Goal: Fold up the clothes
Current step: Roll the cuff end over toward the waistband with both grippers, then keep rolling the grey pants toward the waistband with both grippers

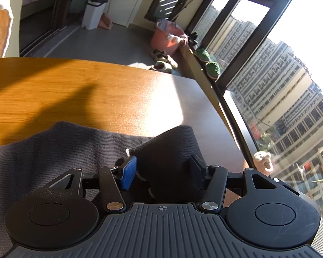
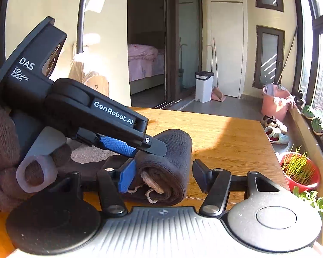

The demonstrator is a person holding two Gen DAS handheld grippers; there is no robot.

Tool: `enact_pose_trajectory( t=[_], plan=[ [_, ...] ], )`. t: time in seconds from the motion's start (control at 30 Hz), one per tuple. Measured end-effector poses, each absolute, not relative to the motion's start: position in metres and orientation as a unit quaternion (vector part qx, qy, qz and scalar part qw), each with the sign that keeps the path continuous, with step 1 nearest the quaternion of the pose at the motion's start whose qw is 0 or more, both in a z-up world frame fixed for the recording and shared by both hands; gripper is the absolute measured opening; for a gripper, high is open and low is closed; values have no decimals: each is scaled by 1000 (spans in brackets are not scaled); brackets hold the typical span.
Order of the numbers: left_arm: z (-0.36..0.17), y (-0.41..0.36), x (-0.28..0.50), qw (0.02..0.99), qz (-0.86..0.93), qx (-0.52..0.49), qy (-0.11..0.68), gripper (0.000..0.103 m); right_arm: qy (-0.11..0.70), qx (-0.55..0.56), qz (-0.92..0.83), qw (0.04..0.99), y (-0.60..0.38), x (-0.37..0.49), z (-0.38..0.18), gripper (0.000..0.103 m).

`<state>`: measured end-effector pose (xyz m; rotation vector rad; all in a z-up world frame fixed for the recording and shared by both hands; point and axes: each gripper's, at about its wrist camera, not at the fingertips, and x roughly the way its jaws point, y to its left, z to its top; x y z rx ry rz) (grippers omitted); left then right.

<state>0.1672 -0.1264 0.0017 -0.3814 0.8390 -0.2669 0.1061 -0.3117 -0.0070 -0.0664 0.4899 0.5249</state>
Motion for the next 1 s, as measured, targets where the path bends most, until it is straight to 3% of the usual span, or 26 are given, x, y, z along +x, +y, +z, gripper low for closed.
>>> enact_pose_trajectory(
  t=[0.07, 0.17, 0.33, 0.4, 0.47, 0.7, 0.77, 0.83, 0.87, 0.93, 1.0],
  plan=[
    [2, -125, 166, 887, -127, -187, 403, 61, 242, -31, 254, 936, -304, 112, -11, 59],
    [4, -122, 162, 889, -120, -187, 401, 62, 234, -100, 253, 933, -282, 107, -16, 42],
    [22, -116, 149, 910, -99, -152, 372, 58, 185, -259, 240, 917, -250, 78, -33, 42],
    [18, -116, 150, 910, -96, -144, 378, 60, 190, -237, 246, 920, -255, 80, -31, 46],
    [9, -116, 152, 906, -95, -144, 386, 63, 219, -144, 266, 928, -277, 88, -20, 54],
    [1, -105, 146, 906, -93, -159, 381, 71, 312, 172, 272, 894, -353, 121, -19, 57],
    [0, -101, 143, 905, -93, -164, 381, 71, 326, 214, 267, 881, -356, 130, -28, 64],
    [0, -99, 142, 905, -91, -169, 380, 71, 329, 214, 263, 881, -349, 130, -30, 64],
    [0, -97, 141, 904, -90, -172, 380, 70, 324, 198, 262, 887, -343, 128, -28, 58],
    [4, -92, 139, 903, -83, -181, 382, 65, 300, 128, 261, 909, -325, 121, -17, 50],
    [12, -85, 136, 904, -82, -192, 373, 62, 271, 29, 258, 927, -302, 106, -6, 48]
  ],
)
